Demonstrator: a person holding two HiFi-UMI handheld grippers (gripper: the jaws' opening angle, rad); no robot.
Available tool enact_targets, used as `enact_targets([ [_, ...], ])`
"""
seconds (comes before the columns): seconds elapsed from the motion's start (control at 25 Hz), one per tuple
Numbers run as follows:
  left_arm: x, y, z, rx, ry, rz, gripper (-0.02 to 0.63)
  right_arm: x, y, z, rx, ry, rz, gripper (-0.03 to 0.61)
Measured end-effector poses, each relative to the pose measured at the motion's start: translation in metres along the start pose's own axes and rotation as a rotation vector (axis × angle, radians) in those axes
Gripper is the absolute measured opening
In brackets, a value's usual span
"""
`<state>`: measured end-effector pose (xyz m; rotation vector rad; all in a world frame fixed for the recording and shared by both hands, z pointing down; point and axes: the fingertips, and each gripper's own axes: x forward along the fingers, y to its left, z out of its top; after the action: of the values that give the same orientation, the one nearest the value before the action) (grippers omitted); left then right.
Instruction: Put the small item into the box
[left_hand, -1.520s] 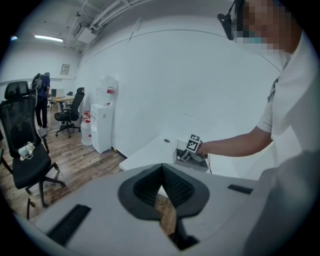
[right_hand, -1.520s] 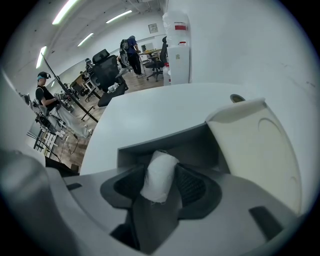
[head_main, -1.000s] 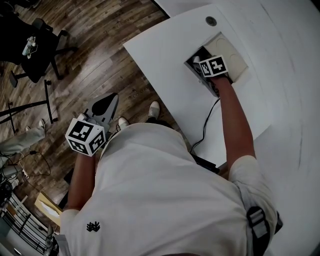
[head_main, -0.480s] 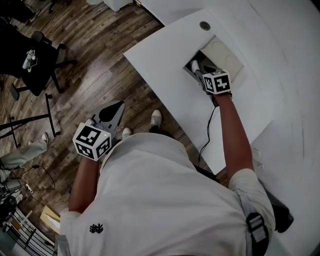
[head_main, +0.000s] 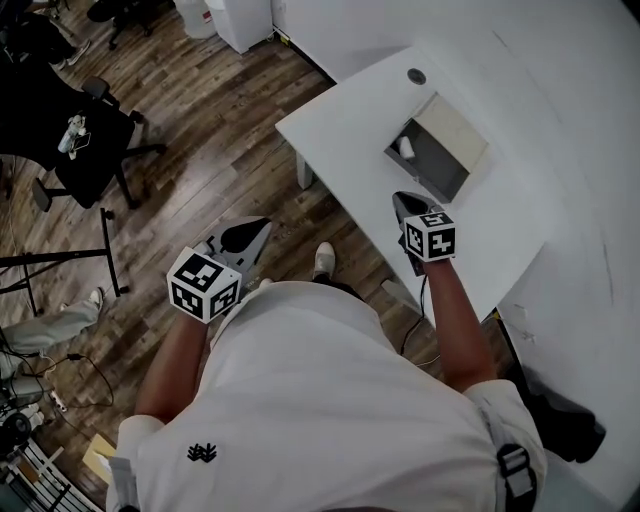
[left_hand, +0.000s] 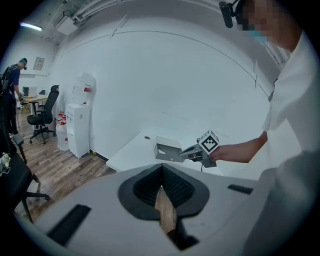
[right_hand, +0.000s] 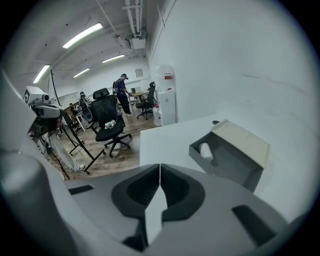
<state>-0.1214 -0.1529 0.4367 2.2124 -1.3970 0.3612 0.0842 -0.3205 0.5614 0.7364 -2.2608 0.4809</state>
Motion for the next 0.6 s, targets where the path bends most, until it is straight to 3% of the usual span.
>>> enact_targets([
  [0.28, -0.044, 0.003, -0.024, -0.005, -0.023, -0.054, 0.006, -0.032, 0.090, -0.024, 0.029, -0.046, 0.017, 0.008],
  [0.6, -0.084, 0.005, -0.057, -0.012, -0.012, -0.107, 0.006, -0.054, 0.159, -0.054, 0.074, -0.062, 0.028, 0.008],
])
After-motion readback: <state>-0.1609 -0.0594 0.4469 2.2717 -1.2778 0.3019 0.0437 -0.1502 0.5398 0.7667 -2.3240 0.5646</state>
